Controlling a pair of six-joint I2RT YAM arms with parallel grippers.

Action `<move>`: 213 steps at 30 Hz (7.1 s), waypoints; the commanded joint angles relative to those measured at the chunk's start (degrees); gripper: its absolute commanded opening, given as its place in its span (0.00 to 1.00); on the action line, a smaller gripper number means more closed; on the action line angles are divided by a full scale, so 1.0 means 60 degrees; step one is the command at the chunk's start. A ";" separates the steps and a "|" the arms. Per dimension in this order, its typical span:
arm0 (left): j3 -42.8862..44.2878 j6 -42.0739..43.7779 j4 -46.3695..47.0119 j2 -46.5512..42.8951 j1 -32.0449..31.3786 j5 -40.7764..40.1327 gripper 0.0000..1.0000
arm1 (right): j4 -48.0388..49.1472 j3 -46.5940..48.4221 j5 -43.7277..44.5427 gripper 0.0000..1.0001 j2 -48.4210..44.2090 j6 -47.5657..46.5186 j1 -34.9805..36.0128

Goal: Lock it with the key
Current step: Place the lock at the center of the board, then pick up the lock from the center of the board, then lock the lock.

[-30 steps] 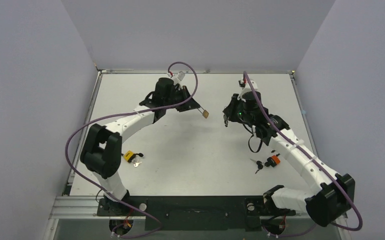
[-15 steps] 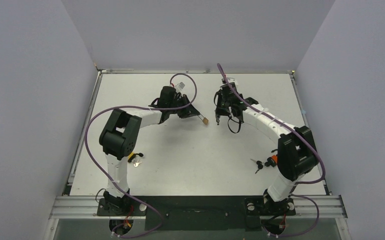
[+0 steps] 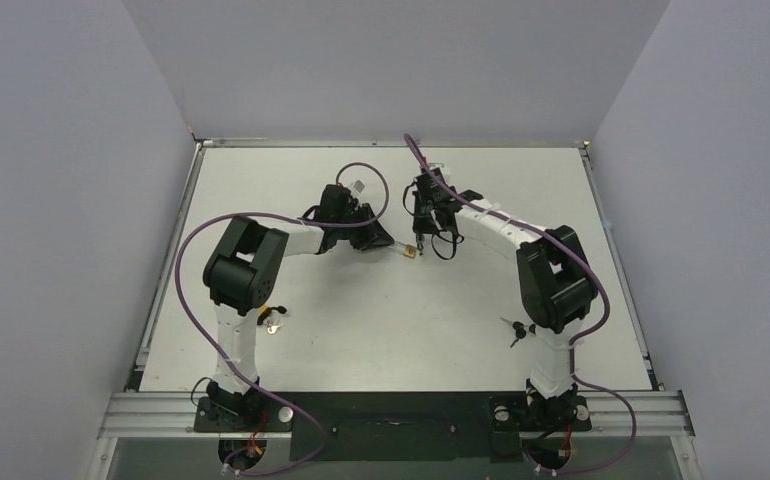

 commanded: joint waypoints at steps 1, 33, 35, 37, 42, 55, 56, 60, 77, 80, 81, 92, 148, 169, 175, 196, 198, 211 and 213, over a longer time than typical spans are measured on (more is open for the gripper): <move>0.0033 0.0666 -0.1089 -0.0228 0.0078 -0.0994 0.24 | -0.0009 0.0640 0.0539 0.00 -0.0168 0.0084 0.0415; -0.2157 0.1133 -0.5085 -0.7286 -0.0471 -0.4431 0.56 | -0.1366 -0.1487 0.2349 0.70 -0.3454 0.1686 0.0455; -0.2265 0.1155 -0.5149 -0.7555 -0.0682 -0.4350 0.56 | -0.1729 -0.2358 0.2613 0.71 -0.4347 0.2227 0.0207; -0.2435 0.1108 -0.5170 -0.8022 -0.0916 -0.4316 0.56 | -0.2267 -0.3099 0.2992 0.71 -0.5185 0.3030 -0.0049; -0.2734 0.0888 -0.4970 -0.8520 -0.1321 -0.4012 0.56 | -0.3197 -0.5060 0.3301 0.71 -0.7362 0.4328 -0.1039; -0.2808 0.0881 -0.4662 -0.8903 -0.1394 -0.3324 0.57 | -0.3666 -0.7561 0.3335 0.73 -0.9311 0.4564 -0.4756; -0.2817 0.0874 -0.4587 -0.8911 -0.1381 -0.3257 0.57 | -0.3396 -0.7620 0.3200 0.77 -0.9052 0.4299 -0.4977; -0.2876 0.0852 -0.4475 -0.8921 -0.1323 -0.3072 0.57 | -0.2315 -0.8009 0.1838 0.83 -0.8614 0.3163 -0.6141; -0.2848 0.0932 -0.4467 -0.8980 -0.1014 -0.2596 0.57 | -0.0811 -0.8948 0.1098 0.55 -0.7328 0.2808 -0.6677; -0.2863 0.0901 -0.4480 -0.9003 -0.0986 -0.2583 0.57 | -0.0720 -0.8972 0.1060 0.40 -0.7348 0.2763 -0.6658; -0.2859 0.0891 -0.4491 -0.9005 -0.0979 -0.2581 0.57 | -0.0686 -0.8957 0.1026 0.31 -0.7375 0.2725 -0.6646; -0.3098 0.0798 -0.3481 -0.9019 -0.0815 -0.1213 0.56 | -0.1298 -0.7446 0.0811 0.04 -0.8595 0.3429 -0.3877; -0.4702 0.2096 0.2799 -0.8913 -0.4775 -0.6884 0.55 | 0.4144 -0.5211 0.2174 0.00 -0.8194 1.0811 0.2867; -0.4846 0.1978 0.3332 -0.8730 -0.4376 -0.6747 0.47 | 0.4258 -0.5223 0.1727 0.00 -0.8215 1.0923 0.3002; -0.4901 0.1851 0.3352 -0.8708 -0.4272 -0.6613 0.42 | 0.4274 -0.5081 0.1653 0.00 -0.8110 1.0794 0.3034; -0.3086 0.1699 -0.0822 -1.0289 -0.1709 -0.2544 0.00 | 0.2020 -0.3165 0.0300 0.83 -0.8830 0.4878 0.1842; -0.2428 0.2086 -0.1961 -1.0467 -0.1486 -0.1586 0.00 | 0.1899 -0.3140 -0.0648 0.82 -0.9118 0.3567 0.1247; 0.0202 0.2310 -0.4973 -1.1327 -0.1299 0.2385 0.00 | 0.3510 -0.3134 -0.6494 0.70 -0.9889 -0.0253 0.0447; 0.0249 0.1915 -0.4737 -1.1447 -0.1299 0.2815 0.00 | 0.4050 -0.3121 -0.7172 0.66 -1.0060 0.0067 0.0510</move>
